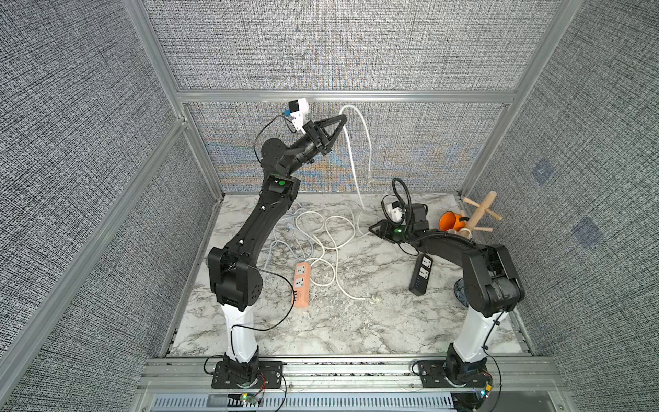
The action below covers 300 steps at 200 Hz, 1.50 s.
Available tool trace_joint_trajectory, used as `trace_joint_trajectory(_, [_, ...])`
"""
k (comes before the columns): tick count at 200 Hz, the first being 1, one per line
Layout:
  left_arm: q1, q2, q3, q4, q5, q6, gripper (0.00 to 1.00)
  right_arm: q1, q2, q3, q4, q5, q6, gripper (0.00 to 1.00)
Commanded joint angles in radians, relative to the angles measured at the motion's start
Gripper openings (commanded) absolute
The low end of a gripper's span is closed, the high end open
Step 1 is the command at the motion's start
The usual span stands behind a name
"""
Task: Unwrap the cord wrapped around the power strip
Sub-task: Adjust the power cord at the center of the board.
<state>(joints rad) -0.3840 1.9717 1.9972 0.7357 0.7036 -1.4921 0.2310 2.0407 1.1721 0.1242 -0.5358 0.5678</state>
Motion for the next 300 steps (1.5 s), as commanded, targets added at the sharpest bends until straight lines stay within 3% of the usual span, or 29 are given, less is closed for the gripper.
trace_joint_trajectory(1, [0.001,-0.013,-0.009,0.057,0.007,0.002,0.0,0.01,0.03,0.022,0.048,0.012,0.044,0.48])
trace_joint_trajectory(14, [0.0,-0.013,-0.009,0.058,0.009,0.002,0.0,0.016,0.045,0.036,0.055,0.013,0.056,0.45])
trace_joint_trajectory(54, [0.003,-0.01,-0.011,0.072,0.008,-0.002,0.0,0.006,0.038,0.045,0.039,0.032,0.047,0.11])
trace_joint_trajectory(77, [0.009,-0.026,-0.055,0.097,-0.032,0.015,0.0,-0.037,-0.025,0.001,0.024,0.048,0.022,0.0])
trace_joint_trajectory(124, [0.026,-0.12,-0.162,-0.133,-0.157,0.304,0.0,-0.202,-0.182,-0.082,-0.093,0.089,-0.107,0.0])
trace_joint_trajectory(153, [0.044,-0.175,-0.264,-0.089,-0.266,0.365,0.0,-0.293,-0.22,-0.077,-0.147,0.145,-0.155,0.0])
trace_joint_trajectory(189, [0.076,-0.255,-0.378,-0.058,-0.306,0.433,0.0,-0.323,-0.146,0.015,-0.191,0.259,-0.18,0.0])
trace_joint_trajectory(236, [0.125,-0.426,-0.509,-0.192,-0.363,0.622,0.0,-0.321,-0.022,0.125,-0.204,0.347,-0.197,0.0])
trace_joint_trajectory(254, [0.129,-0.46,-0.528,-0.233,-0.334,0.645,0.0,-0.314,0.003,0.148,-0.186,0.372,-0.195,0.0])
trace_joint_trajectory(274, [0.111,-0.442,-0.51,-0.311,-0.194,0.648,0.0,-0.305,0.035,0.186,-0.167,0.37,-0.186,0.0])
trace_joint_trajectory(300, [0.013,-0.431,-0.529,-0.457,-0.15,0.819,0.0,-0.291,0.095,0.266,-0.175,0.35,-0.164,0.0])
